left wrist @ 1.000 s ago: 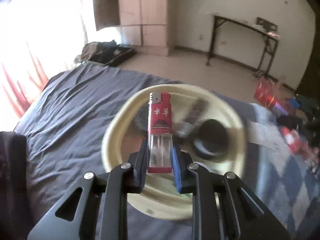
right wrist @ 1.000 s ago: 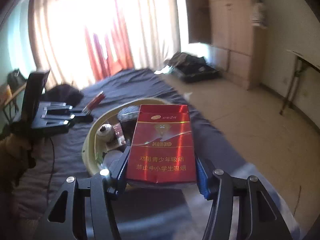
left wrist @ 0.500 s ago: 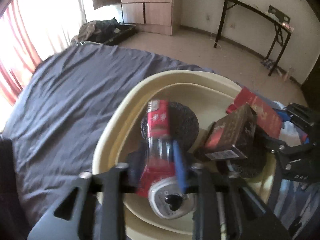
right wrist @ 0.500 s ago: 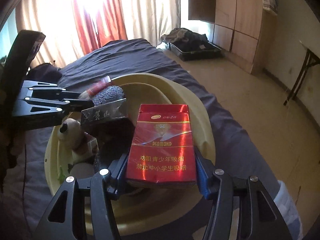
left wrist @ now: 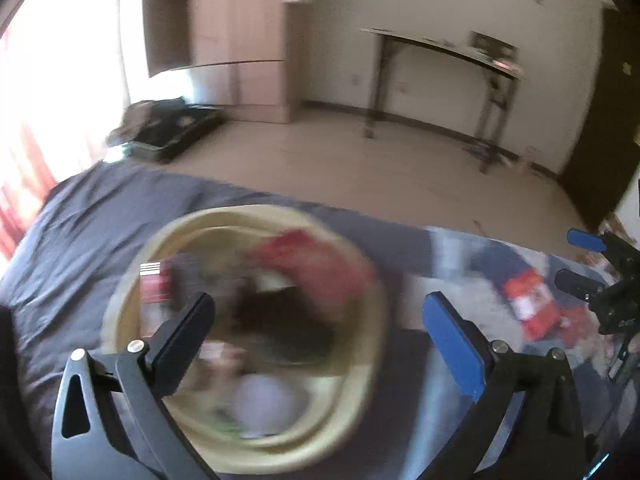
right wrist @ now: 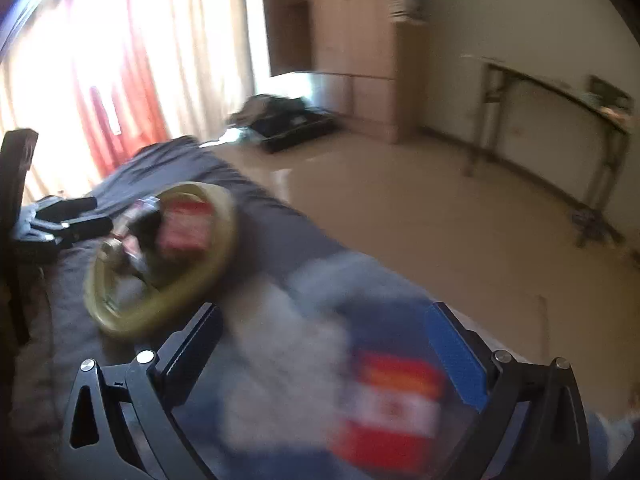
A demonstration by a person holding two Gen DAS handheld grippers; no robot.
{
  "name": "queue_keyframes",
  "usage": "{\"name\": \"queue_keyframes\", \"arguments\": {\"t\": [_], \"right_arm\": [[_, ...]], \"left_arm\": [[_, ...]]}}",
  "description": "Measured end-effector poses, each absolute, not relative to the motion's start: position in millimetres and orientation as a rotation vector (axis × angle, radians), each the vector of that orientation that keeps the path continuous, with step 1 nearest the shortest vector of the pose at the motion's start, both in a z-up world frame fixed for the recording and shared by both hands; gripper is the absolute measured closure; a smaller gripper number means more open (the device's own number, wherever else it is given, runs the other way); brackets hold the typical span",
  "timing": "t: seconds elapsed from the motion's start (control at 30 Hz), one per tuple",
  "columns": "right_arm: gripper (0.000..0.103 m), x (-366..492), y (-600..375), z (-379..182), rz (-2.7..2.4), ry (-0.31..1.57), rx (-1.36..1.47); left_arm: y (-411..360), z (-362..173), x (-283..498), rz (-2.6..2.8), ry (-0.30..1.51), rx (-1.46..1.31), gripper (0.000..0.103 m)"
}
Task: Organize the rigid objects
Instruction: 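Grasp the Double Happiness box with the left tool while the right tool grasps the Hongqiqu box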
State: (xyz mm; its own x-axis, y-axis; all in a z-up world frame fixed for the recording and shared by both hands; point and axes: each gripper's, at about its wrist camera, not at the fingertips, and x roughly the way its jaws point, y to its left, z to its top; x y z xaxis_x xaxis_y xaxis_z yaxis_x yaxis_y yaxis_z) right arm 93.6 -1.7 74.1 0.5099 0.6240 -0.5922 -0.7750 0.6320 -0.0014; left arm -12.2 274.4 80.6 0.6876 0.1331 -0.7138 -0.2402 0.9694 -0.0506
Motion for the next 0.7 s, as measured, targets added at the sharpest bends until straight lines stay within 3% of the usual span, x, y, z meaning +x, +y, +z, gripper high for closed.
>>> {"name": "queue_keyframes", "arguments": {"t": [0.27,0.43,0.7], "right_arm": [[0.0,93,-126,5,0.654,0.759,-0.212],[0.0,83,-131,-13,0.683,0.78,-0.205],[0.0,80,-111,-32,0.645,0.75,-0.258]], "left_arm": [[136,34,72,-0.024,0.929,-0.071,0.0],[82,14,108,-0.029,0.987,-0.061,0.0],[62,-9,129,0.03,1.013,-0.073,0.0]]}}
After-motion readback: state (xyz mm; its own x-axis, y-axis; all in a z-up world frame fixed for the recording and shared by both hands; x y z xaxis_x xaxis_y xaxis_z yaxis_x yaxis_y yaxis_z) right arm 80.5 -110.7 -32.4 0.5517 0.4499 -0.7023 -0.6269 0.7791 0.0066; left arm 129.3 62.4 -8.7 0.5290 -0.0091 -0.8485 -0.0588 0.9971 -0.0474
